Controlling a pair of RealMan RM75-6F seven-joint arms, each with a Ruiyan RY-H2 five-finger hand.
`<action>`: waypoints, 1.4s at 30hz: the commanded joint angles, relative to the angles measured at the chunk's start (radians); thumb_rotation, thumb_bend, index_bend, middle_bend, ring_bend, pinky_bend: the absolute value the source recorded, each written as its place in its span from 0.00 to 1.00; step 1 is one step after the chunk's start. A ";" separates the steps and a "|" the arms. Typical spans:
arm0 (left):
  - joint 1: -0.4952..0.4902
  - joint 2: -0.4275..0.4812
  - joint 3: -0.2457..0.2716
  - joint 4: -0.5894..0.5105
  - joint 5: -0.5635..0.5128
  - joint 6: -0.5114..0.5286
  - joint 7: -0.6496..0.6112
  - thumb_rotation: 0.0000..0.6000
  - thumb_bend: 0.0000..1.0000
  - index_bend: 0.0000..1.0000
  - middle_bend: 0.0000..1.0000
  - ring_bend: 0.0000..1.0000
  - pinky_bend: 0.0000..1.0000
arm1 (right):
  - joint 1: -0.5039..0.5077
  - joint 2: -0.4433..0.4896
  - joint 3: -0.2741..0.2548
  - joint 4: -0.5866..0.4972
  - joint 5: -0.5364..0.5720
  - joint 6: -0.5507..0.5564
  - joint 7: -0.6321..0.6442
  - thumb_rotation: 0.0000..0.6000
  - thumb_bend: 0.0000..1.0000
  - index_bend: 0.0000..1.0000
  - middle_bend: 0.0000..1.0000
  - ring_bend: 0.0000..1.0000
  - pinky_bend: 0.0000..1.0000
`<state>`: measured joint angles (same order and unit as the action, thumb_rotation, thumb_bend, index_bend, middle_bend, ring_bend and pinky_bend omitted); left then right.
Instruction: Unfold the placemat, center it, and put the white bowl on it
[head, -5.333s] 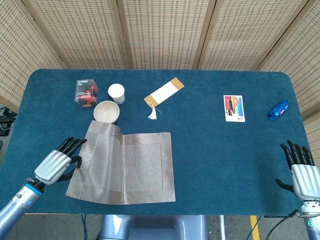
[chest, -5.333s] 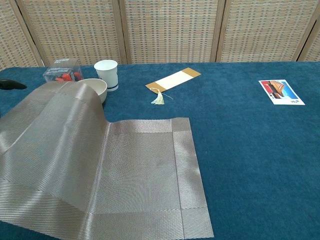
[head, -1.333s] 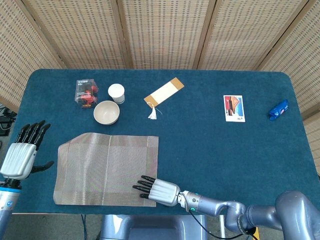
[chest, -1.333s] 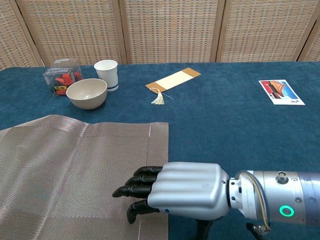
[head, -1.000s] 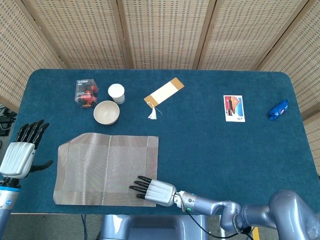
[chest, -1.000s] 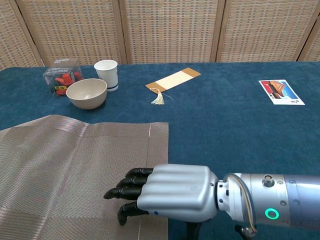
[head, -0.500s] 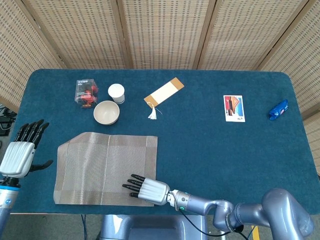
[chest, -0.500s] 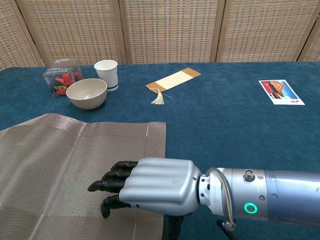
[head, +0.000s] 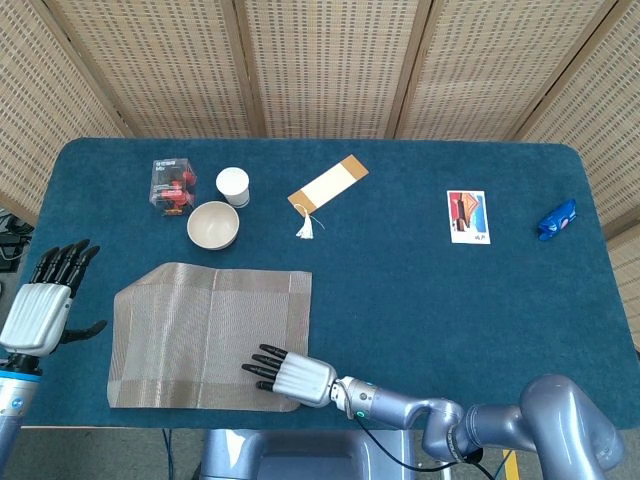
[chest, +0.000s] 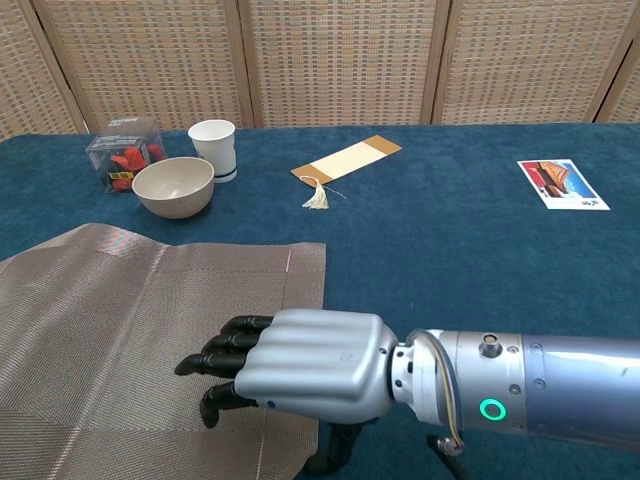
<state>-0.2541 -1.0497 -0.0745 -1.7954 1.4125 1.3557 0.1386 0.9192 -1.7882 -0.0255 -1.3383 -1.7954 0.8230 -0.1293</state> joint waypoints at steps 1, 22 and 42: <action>0.000 0.001 0.000 -0.001 0.001 -0.001 -0.002 1.00 0.00 0.00 0.00 0.00 0.00 | 0.005 0.012 -0.013 -0.007 -0.001 -0.008 -0.005 1.00 0.44 0.29 0.03 0.00 0.00; 0.001 0.005 0.000 -0.002 0.009 -0.006 -0.010 1.00 0.00 0.00 0.00 0.00 0.00 | 0.001 0.025 -0.066 -0.025 0.015 0.000 0.003 1.00 0.67 0.50 0.07 0.00 0.00; 0.000 0.007 0.000 -0.001 0.012 -0.015 -0.019 1.00 0.00 0.00 0.00 0.00 0.00 | -0.011 0.023 -0.086 0.010 -0.005 0.064 0.032 1.00 0.72 0.70 0.10 0.00 0.00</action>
<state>-0.2538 -1.0427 -0.0743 -1.7963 1.4249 1.3415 0.1194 0.9093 -1.7682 -0.1097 -1.3282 -1.7988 0.8837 -0.0978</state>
